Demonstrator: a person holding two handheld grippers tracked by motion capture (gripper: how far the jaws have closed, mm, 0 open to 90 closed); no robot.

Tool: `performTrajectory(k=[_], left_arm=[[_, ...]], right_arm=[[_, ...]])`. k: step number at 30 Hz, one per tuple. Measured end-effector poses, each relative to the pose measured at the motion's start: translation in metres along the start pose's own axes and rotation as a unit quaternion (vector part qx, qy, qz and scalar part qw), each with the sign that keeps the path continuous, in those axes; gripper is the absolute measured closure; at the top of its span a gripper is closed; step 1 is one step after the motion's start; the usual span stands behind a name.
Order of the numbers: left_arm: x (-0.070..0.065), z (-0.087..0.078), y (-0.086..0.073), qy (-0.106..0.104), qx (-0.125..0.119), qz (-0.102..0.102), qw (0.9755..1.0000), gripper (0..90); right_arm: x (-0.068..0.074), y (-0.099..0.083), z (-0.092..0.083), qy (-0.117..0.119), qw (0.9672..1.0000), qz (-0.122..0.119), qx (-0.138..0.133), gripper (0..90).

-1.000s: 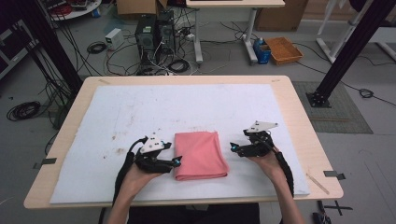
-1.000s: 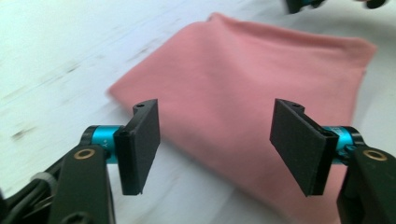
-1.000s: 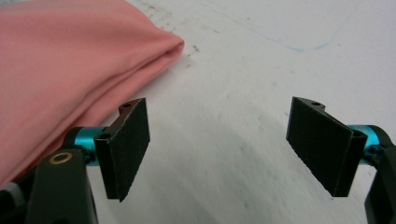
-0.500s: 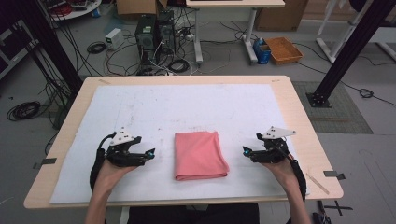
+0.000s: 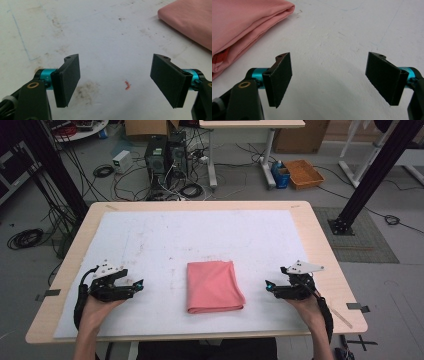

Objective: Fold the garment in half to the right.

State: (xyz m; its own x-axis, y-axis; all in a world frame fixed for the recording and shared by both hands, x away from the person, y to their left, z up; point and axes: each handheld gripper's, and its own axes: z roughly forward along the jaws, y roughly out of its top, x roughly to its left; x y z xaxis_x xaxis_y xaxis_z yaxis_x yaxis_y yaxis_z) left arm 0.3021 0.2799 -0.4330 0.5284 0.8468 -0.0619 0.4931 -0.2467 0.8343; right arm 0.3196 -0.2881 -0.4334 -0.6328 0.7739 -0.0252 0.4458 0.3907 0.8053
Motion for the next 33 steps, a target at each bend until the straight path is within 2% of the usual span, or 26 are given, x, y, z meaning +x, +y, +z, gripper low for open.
performTrajectory(k=[3,9,22,33], left_arm=[[0.0041,-0.0023,-0.0040,0.004,0.000,-0.004,1.0000,24.1],[0.0079,-0.0026,-0.0071,0.007,0.001,-0.005,1.0000,24.0],[0.0036,-0.0040,0.0026,0.009,0.000,0.010,0.9999,24.0],[0.0038,-0.0052,-0.0003,0.008,0.003,0.011,0.9999,24.0]], right_arm=[[0.0008,-0.0027,-0.0013,-0.003,1.0000,0.002,-0.006,21.1],[-0.0004,-0.0048,0.0001,0.000,1.0000,0.003,0.000,21.1],[-0.0012,-0.0057,-0.0016,0.000,1.0000,0.010,-0.001,21.1],[-0.0002,-0.0046,-0.0006,0.004,1.0000,0.007,-0.002,21.2]])
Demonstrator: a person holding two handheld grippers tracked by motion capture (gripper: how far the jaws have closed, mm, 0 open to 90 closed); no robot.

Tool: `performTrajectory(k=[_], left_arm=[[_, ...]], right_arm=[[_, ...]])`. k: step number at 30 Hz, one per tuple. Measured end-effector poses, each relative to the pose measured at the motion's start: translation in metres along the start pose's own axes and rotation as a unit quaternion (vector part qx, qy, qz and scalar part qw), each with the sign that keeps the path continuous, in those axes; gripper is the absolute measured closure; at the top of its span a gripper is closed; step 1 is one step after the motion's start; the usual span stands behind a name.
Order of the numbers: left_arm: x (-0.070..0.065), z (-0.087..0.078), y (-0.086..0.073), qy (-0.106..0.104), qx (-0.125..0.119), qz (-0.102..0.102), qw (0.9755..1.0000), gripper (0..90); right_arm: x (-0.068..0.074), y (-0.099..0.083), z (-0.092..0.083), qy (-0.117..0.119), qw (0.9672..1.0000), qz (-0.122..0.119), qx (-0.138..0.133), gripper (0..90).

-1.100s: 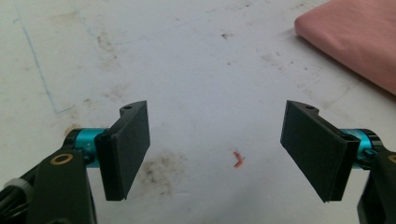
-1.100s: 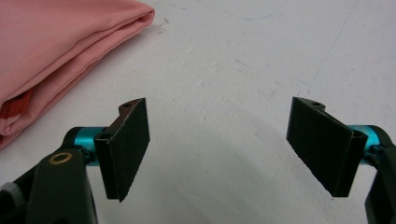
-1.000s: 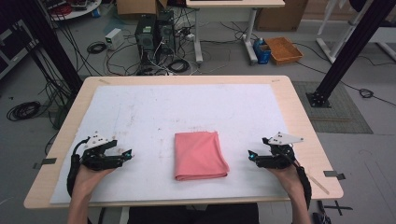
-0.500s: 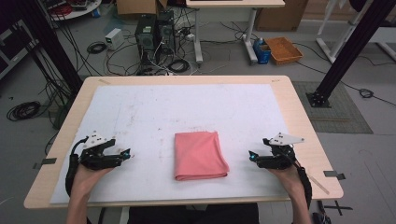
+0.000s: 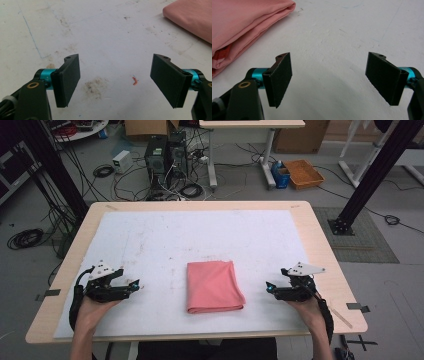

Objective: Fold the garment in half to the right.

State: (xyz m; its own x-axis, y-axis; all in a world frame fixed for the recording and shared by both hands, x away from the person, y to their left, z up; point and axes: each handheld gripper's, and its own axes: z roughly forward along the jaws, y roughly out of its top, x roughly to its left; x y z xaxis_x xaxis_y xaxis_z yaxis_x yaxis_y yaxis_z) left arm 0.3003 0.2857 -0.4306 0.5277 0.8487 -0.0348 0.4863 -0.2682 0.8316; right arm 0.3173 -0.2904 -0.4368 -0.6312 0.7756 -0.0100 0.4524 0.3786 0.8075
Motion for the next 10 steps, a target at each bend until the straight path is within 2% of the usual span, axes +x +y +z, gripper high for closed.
performTrajectory(k=[10], left_arm=[[-0.0012,0.0023,-0.0015,0.000,0.000,-0.002,1.0000,24.0]], right_arm=[[0.0004,0.0001,0.0014,0.007,1.0000,0.003,-0.003,21.1]])
